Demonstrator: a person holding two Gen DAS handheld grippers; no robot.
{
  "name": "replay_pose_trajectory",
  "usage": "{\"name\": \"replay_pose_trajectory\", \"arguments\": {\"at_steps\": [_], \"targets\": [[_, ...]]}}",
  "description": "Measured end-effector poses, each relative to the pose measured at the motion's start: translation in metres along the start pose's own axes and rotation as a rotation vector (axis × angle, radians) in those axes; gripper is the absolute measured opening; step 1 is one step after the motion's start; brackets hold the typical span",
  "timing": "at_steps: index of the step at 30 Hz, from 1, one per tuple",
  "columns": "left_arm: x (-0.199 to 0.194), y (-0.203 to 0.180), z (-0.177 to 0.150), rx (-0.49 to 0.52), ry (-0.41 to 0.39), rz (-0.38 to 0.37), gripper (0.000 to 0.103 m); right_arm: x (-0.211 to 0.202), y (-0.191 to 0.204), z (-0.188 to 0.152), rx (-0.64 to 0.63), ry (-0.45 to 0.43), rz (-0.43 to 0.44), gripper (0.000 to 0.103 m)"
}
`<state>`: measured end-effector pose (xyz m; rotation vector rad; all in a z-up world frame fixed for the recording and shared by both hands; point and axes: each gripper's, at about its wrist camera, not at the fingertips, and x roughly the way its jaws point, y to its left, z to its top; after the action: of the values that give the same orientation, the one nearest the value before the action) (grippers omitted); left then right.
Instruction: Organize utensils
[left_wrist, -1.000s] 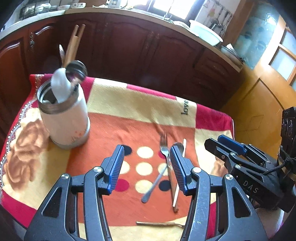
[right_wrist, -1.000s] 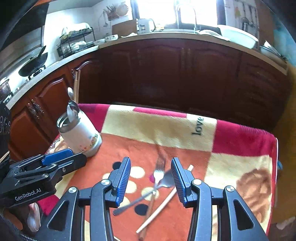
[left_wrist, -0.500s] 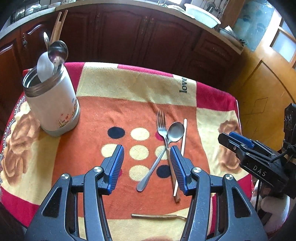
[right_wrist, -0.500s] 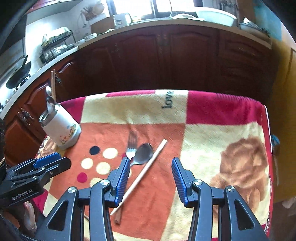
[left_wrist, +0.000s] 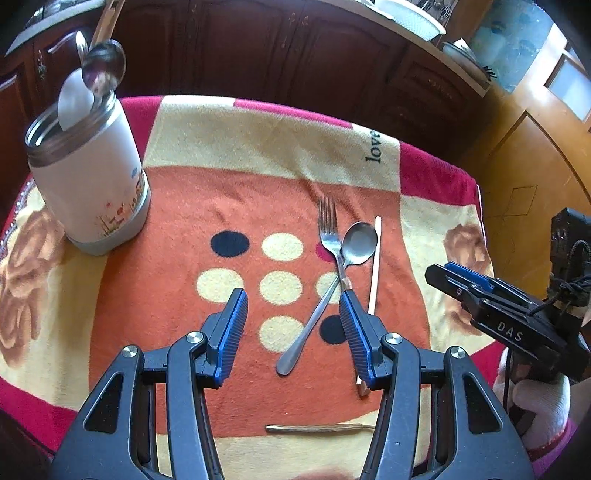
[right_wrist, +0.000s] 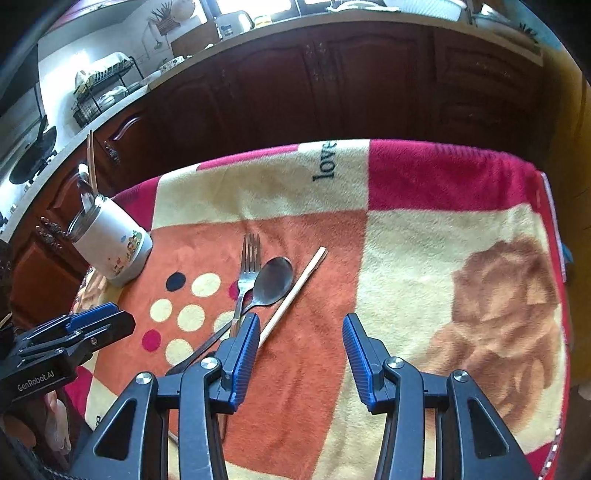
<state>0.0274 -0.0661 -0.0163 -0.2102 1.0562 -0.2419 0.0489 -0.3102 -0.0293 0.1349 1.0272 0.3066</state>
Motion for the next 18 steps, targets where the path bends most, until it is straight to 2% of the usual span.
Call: {"name": "replay_pose_trajectory", "arguments": {"at_steps": [6,10,18], "targets": [[0.013,0.004,0.0,-0.015,0.031,-0.006,0.051,0.025,-0.004,0.008,0.028,0.039,0.037,0.041],[0.023,0.009,0.007,-0.039,0.058,-0.043,0.051,0.04,-0.004,0.022,0.027,0.05,0.072,0.036],[0.046,0.014,0.039,-0.023,0.09,-0.12,0.051,0.067,0.004,0.048,-0.144,0.071,0.148,0.035]]}}
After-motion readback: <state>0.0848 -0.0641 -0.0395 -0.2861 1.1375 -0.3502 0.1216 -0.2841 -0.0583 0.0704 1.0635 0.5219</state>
